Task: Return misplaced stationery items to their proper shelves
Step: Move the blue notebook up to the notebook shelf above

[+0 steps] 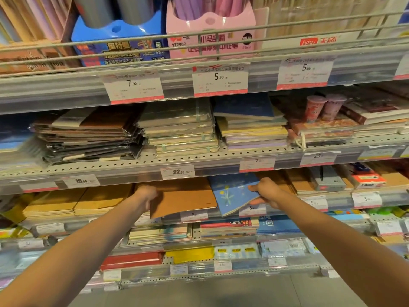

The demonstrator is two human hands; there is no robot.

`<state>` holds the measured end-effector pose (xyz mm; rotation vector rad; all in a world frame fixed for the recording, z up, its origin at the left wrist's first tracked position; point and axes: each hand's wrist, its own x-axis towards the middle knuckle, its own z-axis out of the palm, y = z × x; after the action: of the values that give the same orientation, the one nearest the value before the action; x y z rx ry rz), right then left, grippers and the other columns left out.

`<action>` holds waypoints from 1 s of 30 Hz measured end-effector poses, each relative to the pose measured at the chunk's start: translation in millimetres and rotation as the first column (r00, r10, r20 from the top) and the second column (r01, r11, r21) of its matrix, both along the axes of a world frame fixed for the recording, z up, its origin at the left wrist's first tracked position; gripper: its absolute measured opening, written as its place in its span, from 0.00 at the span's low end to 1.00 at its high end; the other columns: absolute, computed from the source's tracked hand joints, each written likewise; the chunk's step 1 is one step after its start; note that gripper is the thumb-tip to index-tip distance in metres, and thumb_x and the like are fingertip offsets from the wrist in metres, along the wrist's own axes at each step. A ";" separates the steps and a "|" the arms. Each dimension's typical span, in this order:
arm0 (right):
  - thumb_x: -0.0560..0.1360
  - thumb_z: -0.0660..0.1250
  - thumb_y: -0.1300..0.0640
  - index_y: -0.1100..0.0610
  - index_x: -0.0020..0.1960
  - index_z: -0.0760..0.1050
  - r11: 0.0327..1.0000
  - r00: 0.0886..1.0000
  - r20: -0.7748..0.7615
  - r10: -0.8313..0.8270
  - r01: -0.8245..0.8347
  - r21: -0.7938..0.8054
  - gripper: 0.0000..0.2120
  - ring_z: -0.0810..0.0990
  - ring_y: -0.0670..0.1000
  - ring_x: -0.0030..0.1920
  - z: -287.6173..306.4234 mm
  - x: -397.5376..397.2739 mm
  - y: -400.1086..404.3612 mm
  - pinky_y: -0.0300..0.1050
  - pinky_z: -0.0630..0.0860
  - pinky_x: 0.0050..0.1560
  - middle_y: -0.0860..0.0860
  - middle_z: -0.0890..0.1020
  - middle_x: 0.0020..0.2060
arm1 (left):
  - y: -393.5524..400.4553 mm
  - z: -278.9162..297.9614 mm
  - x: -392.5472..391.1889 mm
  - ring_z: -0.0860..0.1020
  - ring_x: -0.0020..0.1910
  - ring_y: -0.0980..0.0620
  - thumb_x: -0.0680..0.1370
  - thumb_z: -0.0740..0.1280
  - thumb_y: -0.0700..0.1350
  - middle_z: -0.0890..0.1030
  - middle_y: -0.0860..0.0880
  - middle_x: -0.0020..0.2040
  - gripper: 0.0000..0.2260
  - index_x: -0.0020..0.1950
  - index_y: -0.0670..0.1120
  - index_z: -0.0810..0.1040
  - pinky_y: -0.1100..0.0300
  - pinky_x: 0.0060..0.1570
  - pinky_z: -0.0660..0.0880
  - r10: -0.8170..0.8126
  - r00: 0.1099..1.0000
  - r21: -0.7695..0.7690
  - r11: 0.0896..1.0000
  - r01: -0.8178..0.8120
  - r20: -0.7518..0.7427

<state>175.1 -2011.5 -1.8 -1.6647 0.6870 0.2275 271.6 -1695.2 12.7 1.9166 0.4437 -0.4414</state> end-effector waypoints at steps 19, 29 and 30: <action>0.76 0.61 0.66 0.59 0.57 0.69 0.971 0.948 0.221 -0.230 0.210 0.114 0.10 0.79 0.52 0.41 33.2 -67.6 -55.6 0.38 0.79 0.23 0.52 0.78 0.45 | -73.9 -11.5 16.8 0.79 0.41 0.46 0.81 0.54 0.46 0.79 0.43 0.44 0.11 0.49 0.42 0.72 0.58 0.38 0.80 -0.124 0.992 -0.013 0.992 0.124 0.014; 0.76 0.62 0.64 0.58 0.61 0.70 0.934 0.920 0.256 -0.298 0.227 0.275 0.14 0.80 0.54 0.46 16.9 -66.9 -40.1 0.38 0.79 0.24 0.54 0.79 0.52 | -118.5 20.2 -39.1 0.74 0.60 0.45 0.80 0.53 0.56 0.77 0.42 0.57 0.23 0.65 0.41 0.71 0.57 0.57 0.69 -0.607 0.792 0.558 0.639 0.530 -0.057; 0.76 0.62 0.64 0.59 0.62 0.70 0.935 0.920 0.260 -0.293 0.219 0.279 0.14 0.80 0.54 0.47 16.5 -66.4 -37.8 0.38 0.79 0.24 0.55 0.79 0.53 | -127.1 18.9 -44.2 0.76 0.53 0.47 0.78 0.58 0.56 0.78 0.43 0.52 0.20 0.60 0.42 0.74 0.57 0.52 0.70 -0.602 0.798 0.414 0.732 0.541 0.022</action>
<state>108.8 -2049.3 14.7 -1.3181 0.6141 -0.1247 227.4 -1822.2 31.5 2.4576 -0.2130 -0.6316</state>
